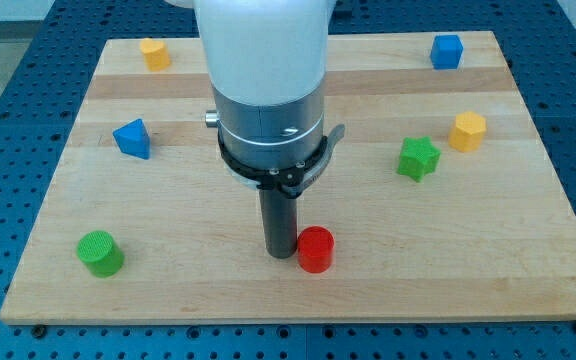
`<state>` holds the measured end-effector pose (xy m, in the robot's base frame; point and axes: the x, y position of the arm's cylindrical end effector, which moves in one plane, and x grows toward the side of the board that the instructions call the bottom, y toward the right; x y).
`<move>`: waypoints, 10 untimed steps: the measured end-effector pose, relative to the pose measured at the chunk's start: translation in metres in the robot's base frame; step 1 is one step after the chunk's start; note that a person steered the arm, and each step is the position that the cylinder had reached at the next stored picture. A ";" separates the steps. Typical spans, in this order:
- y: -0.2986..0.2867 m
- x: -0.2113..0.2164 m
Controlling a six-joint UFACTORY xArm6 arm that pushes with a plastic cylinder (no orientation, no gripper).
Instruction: Slightly push the red circle to the left
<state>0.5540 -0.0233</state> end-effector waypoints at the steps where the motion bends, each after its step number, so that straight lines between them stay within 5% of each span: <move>1: 0.000 0.000; 4: 0.048 -0.040; 10: 0.090 0.004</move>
<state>0.5575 0.0670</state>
